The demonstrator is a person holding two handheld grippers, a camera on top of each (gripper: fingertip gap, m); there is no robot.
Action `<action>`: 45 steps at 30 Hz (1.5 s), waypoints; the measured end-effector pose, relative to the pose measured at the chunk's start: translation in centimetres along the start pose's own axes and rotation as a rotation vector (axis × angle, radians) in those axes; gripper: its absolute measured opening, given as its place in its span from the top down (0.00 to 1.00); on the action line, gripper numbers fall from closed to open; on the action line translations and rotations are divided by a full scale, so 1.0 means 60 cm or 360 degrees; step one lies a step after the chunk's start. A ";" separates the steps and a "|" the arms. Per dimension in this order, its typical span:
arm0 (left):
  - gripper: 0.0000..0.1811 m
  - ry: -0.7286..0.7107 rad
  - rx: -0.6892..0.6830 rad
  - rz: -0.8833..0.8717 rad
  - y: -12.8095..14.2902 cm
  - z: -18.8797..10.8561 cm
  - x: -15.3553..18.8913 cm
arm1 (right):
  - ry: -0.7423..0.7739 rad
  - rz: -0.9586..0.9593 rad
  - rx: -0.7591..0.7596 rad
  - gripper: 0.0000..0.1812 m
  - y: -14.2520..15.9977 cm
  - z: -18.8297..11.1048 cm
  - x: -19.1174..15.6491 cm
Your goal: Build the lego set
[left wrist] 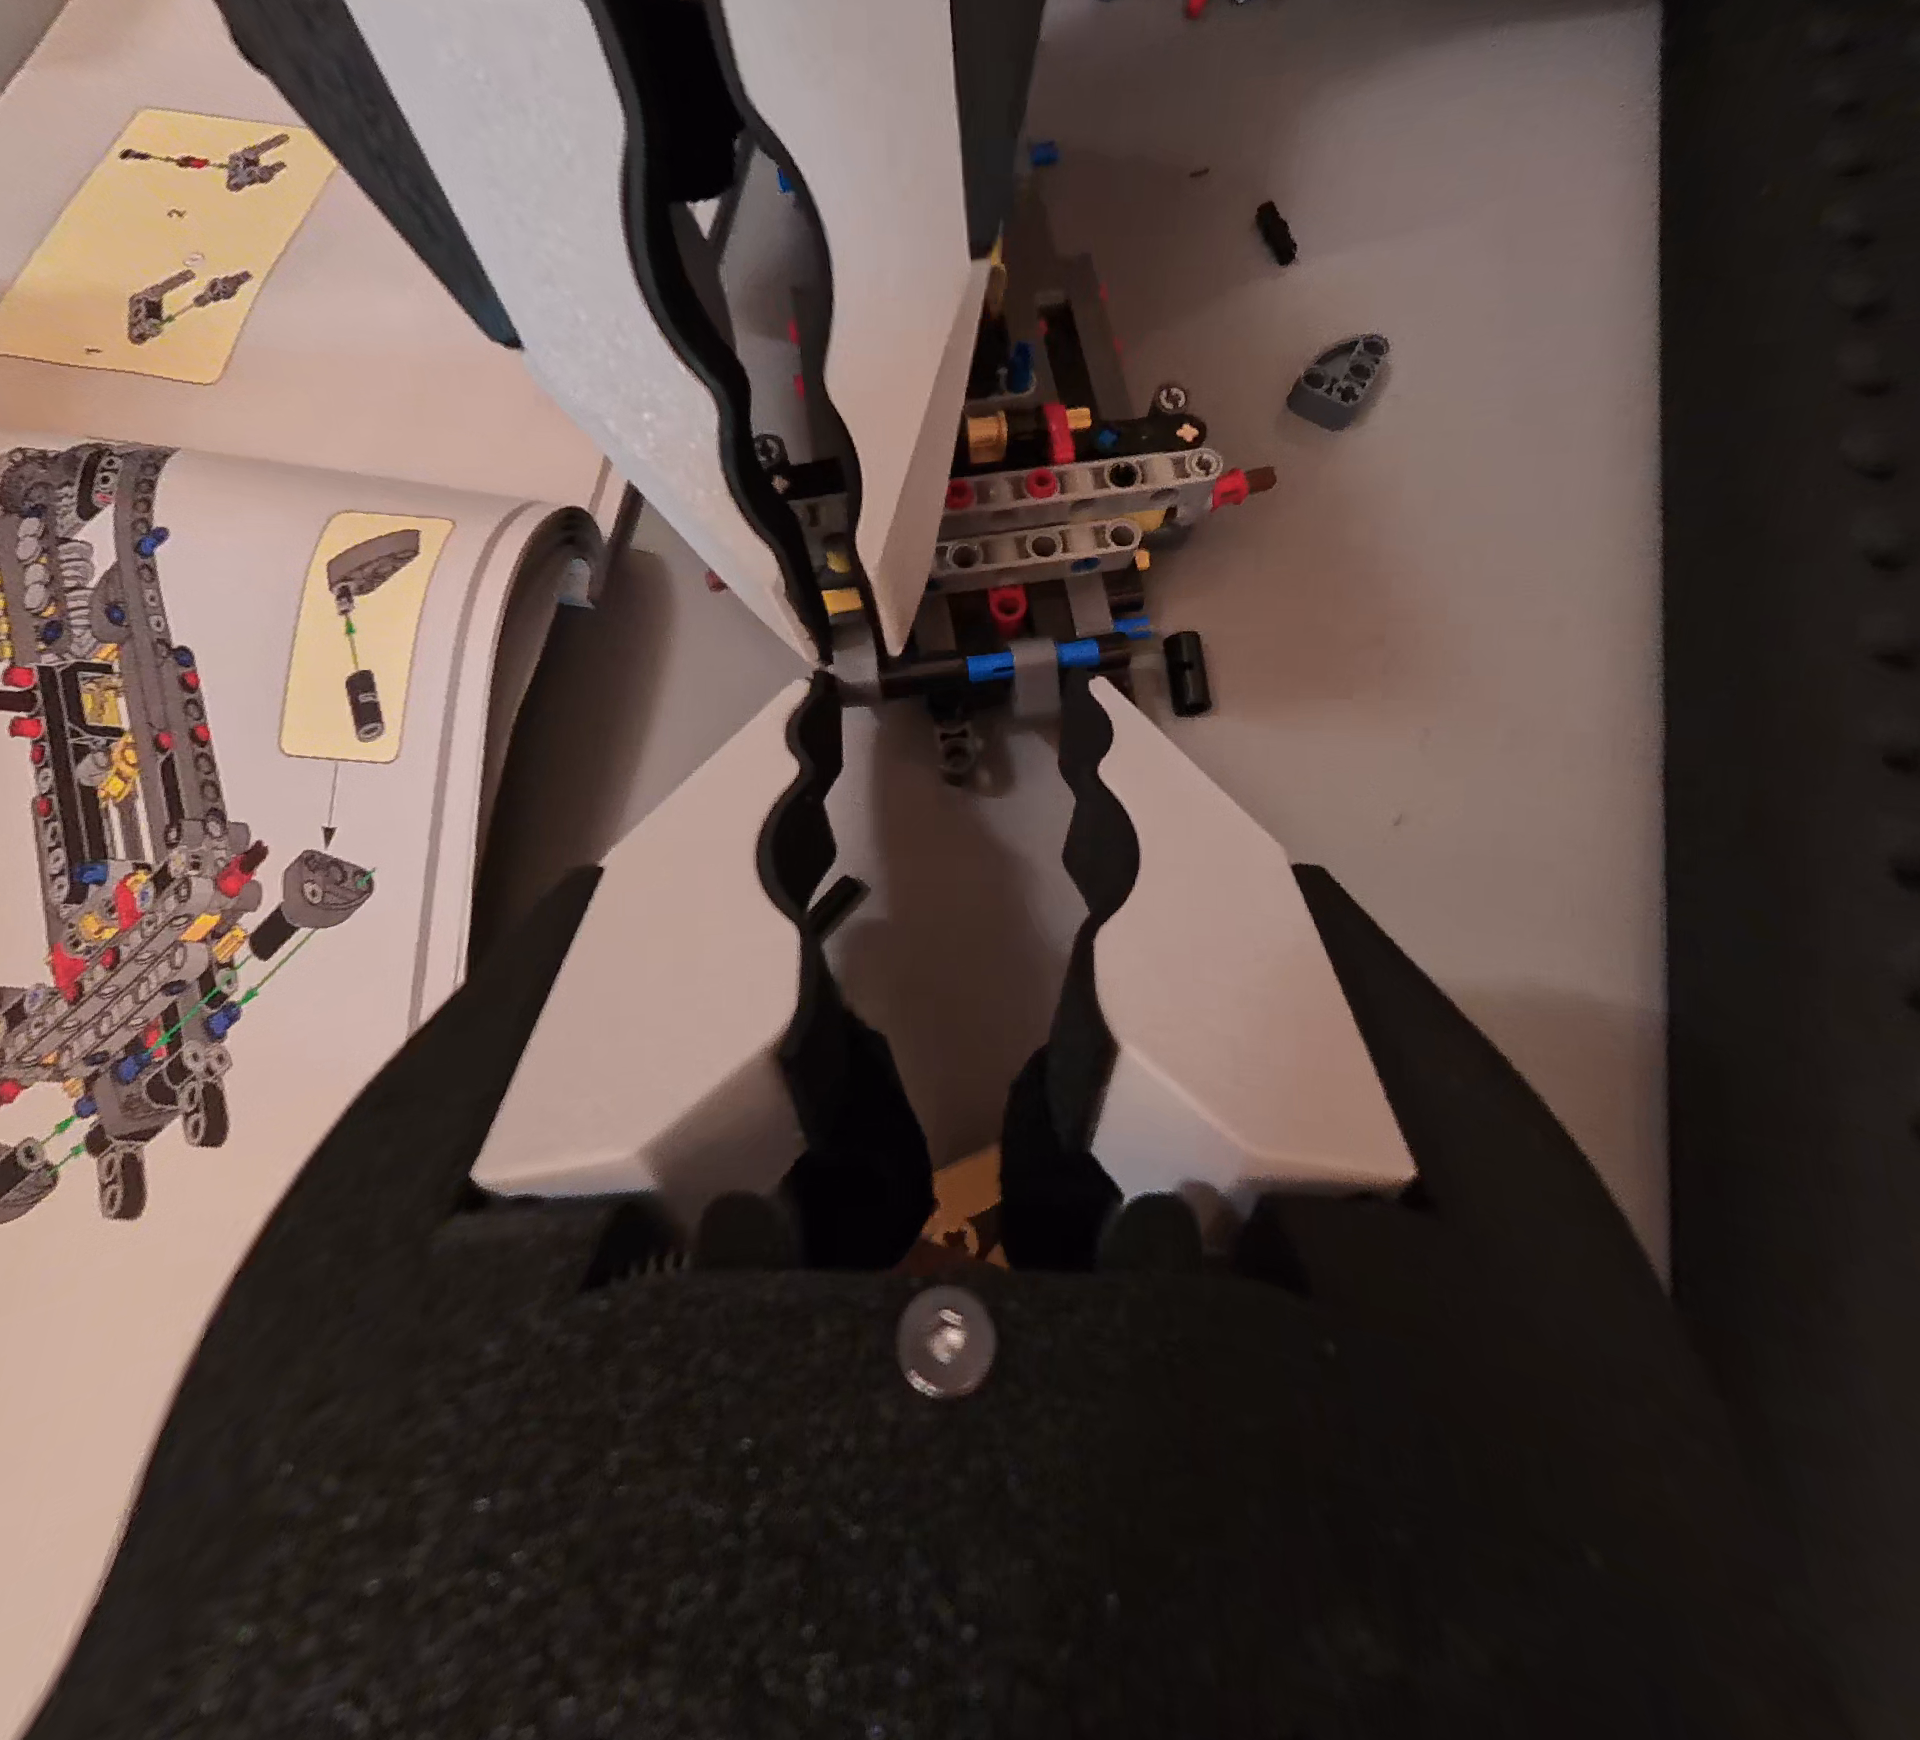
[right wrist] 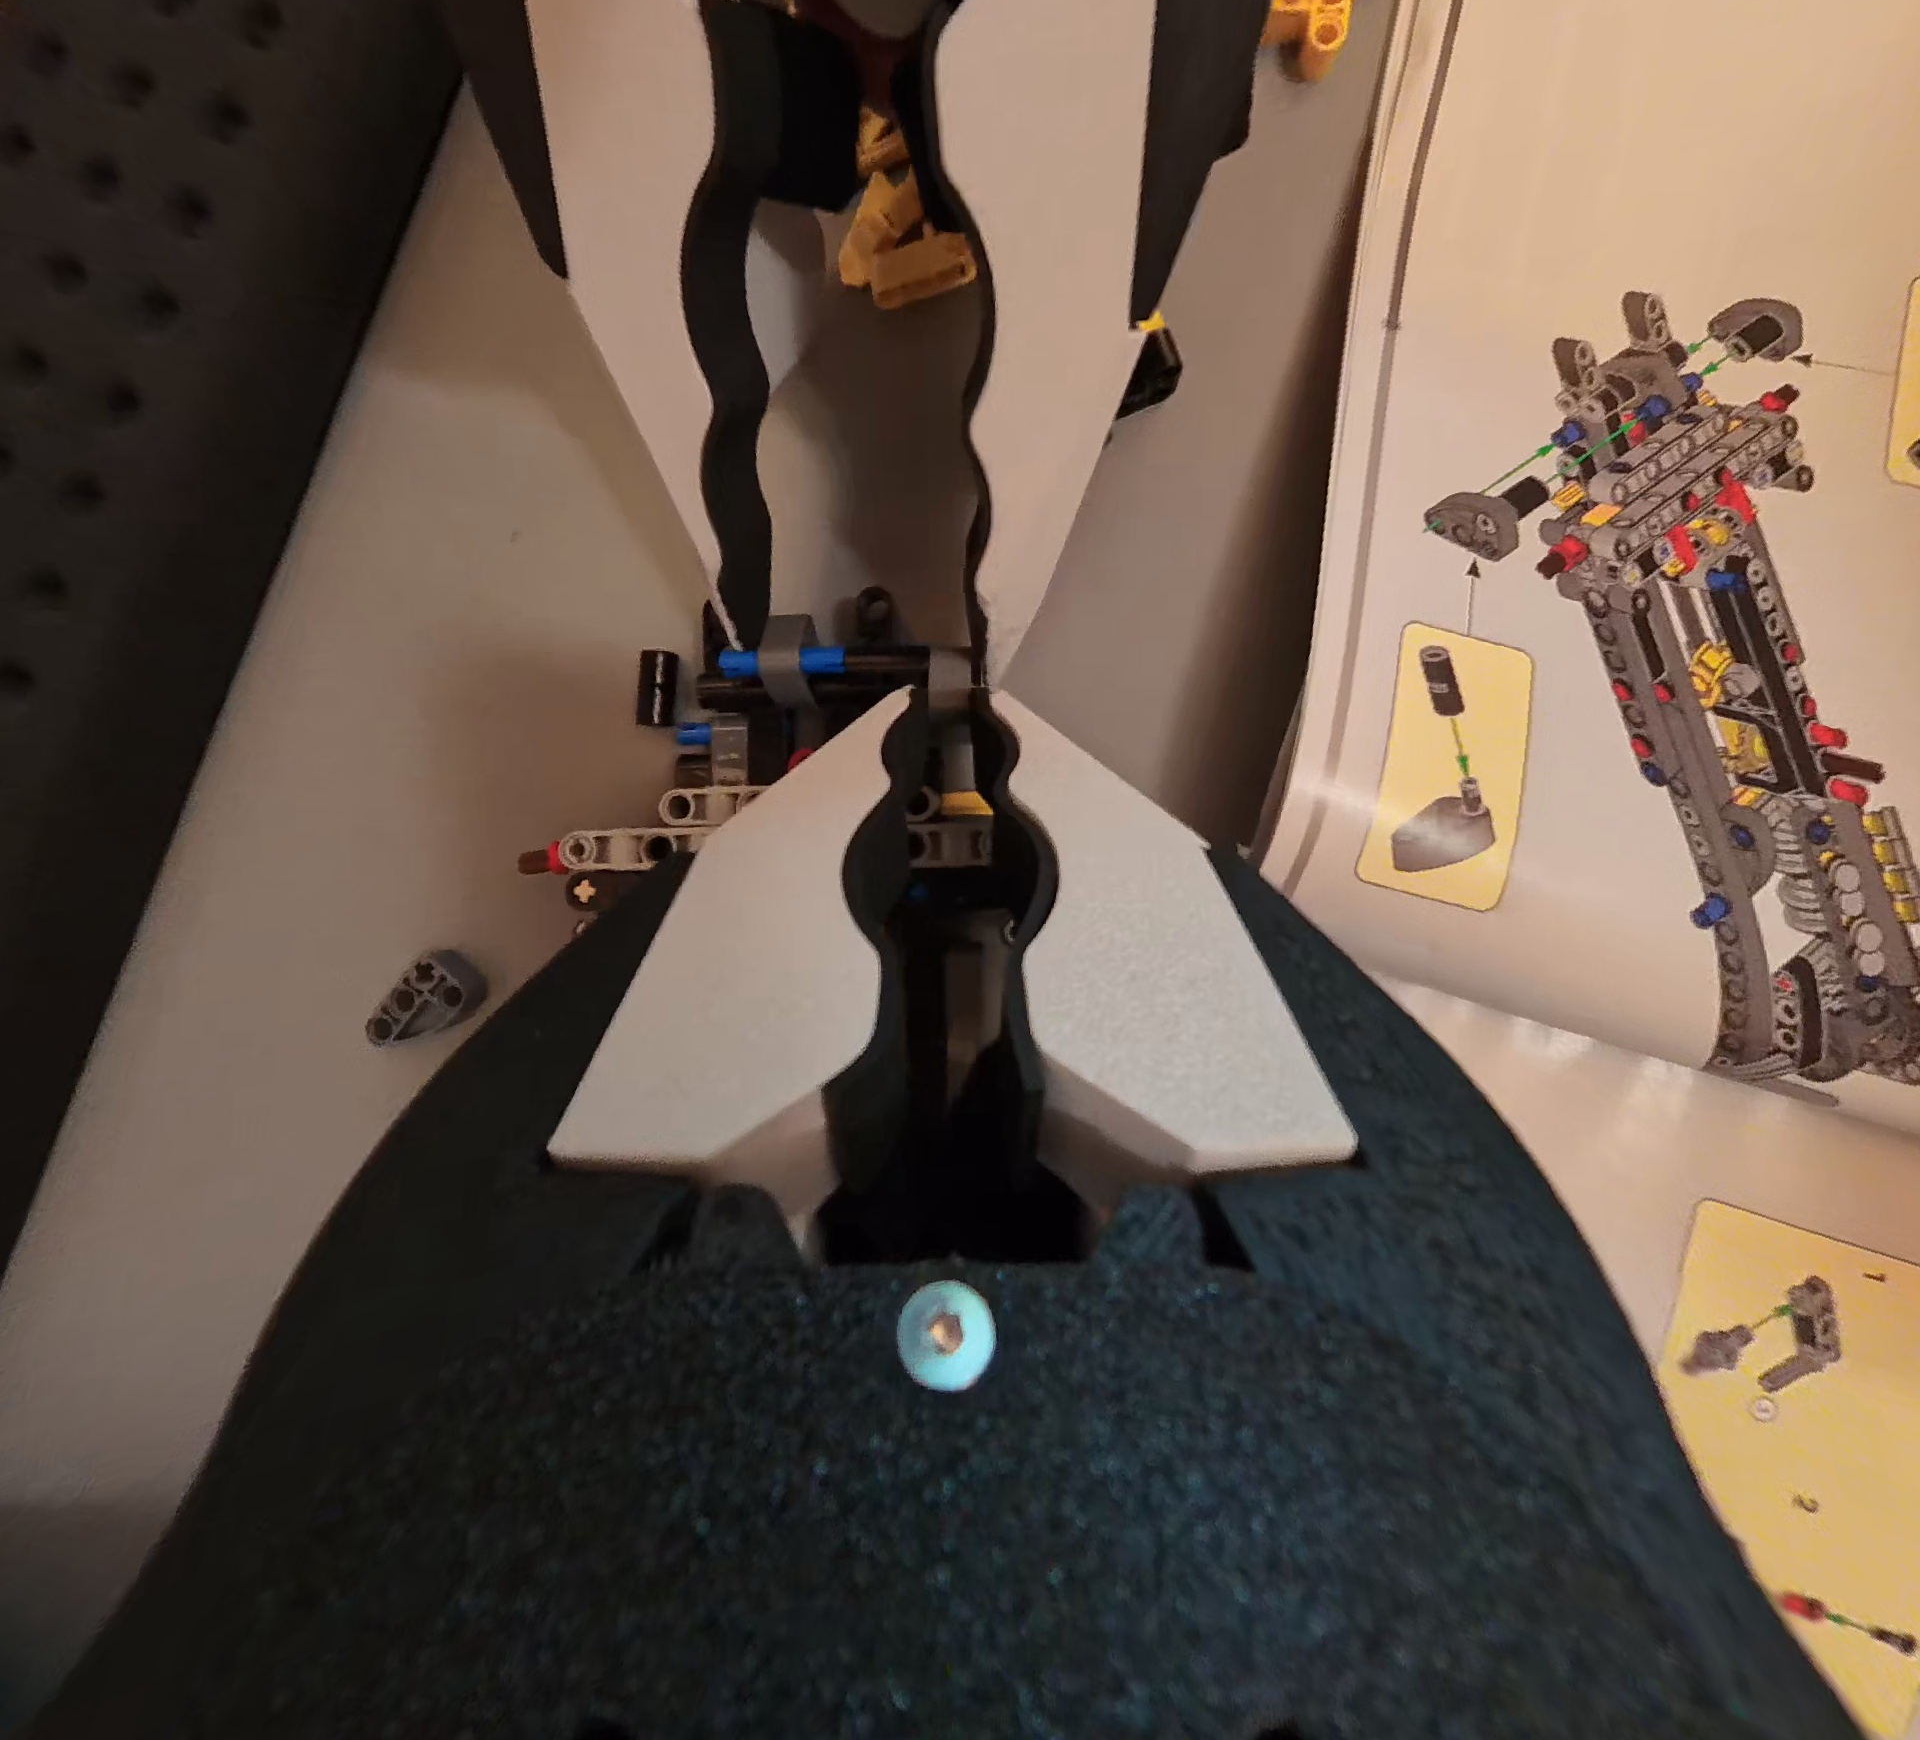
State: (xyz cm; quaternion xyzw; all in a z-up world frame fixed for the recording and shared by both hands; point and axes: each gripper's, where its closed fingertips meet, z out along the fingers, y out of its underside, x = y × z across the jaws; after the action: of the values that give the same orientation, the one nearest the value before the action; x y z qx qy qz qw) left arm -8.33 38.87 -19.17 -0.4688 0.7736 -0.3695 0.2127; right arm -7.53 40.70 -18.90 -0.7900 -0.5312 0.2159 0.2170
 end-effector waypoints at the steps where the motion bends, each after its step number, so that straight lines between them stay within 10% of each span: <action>1: 0.77 0.0006 -0.0003 -0.0011 0.000 0.000 0.000 | -0.0022 0.0044 0.0003 0.96 0.000 0.000 0.000; 45: 0.70 -0.0063 -0.0014 -0.0020 -0.006 0.010 -0.009 | -0.0091 0.0189 0.0035 0.96 0.003 -0.004 0.000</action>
State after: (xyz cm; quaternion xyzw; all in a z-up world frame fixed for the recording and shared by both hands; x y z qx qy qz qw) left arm -7.44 39.04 -19.29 -0.4819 0.7679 -0.3579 0.2236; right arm -7.27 40.64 -18.80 -0.8112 -0.4870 0.2566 0.1972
